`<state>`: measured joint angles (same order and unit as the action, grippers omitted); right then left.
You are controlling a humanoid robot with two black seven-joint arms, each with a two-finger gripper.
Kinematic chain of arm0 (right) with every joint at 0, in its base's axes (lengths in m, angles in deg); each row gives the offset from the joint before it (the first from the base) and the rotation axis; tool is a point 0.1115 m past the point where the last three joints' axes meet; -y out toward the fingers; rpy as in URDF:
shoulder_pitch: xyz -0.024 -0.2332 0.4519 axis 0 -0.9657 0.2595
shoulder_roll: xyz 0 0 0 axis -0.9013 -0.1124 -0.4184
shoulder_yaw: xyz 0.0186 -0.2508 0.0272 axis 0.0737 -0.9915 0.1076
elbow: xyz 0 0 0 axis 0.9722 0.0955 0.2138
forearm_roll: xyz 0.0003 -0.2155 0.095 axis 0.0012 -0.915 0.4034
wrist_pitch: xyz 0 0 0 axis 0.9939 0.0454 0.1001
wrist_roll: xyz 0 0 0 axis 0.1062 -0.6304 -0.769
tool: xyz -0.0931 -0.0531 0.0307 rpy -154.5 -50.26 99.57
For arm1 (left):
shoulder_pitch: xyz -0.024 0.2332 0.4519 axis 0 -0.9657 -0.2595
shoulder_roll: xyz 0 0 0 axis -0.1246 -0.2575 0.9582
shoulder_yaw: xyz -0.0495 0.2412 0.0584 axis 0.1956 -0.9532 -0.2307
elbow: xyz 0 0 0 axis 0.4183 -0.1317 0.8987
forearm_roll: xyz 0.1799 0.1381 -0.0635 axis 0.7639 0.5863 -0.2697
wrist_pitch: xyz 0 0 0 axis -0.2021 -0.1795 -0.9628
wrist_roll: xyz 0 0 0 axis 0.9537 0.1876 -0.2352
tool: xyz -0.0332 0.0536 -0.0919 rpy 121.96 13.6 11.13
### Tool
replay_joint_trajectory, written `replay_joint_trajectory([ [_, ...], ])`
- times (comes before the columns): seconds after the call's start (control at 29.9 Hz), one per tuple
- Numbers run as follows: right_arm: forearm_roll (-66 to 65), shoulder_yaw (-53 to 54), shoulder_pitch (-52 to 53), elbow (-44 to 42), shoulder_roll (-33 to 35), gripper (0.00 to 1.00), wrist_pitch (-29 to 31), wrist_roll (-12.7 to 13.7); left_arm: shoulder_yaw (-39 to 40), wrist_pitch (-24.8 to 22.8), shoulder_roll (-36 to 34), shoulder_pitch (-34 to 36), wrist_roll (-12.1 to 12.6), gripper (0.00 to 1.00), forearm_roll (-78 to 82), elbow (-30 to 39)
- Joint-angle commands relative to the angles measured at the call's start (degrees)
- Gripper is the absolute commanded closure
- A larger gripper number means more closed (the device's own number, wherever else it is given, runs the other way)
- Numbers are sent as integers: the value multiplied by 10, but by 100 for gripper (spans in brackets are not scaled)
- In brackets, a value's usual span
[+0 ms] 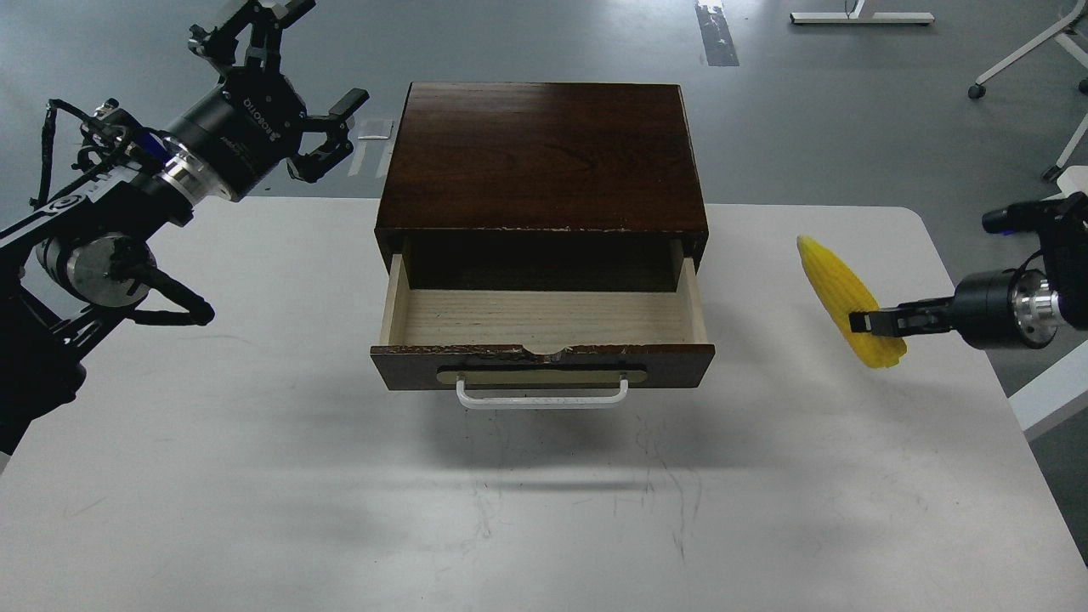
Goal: Put corn in drawer with both arms
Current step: 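Lift the corn cob with the right gripper and carry it over the drawer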
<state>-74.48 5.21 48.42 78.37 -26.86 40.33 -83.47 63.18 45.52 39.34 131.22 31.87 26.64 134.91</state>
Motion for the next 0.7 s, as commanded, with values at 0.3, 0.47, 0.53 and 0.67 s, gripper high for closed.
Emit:
replay_joint_trajectory([
  [0.3, 3, -151, 315, 168, -68, 92, 3, 0, 8, 0, -3, 1, 1, 2, 0, 3],
  [0.47, 1, -186, 364, 198, -139, 92, 2, 0, 13, 1, -3, 1, 2, 2, 0, 5],
  [0.53, -6, -195, 365, 200, -171, 92, -2, 0, 13, 1, -3, 1, 2, 2, 0, 5],
  [0.67, -12, -209, 366, 196, -225, 92, -9, 0, 14, 1, -11, 2, 3, 2, 0, 6],
])
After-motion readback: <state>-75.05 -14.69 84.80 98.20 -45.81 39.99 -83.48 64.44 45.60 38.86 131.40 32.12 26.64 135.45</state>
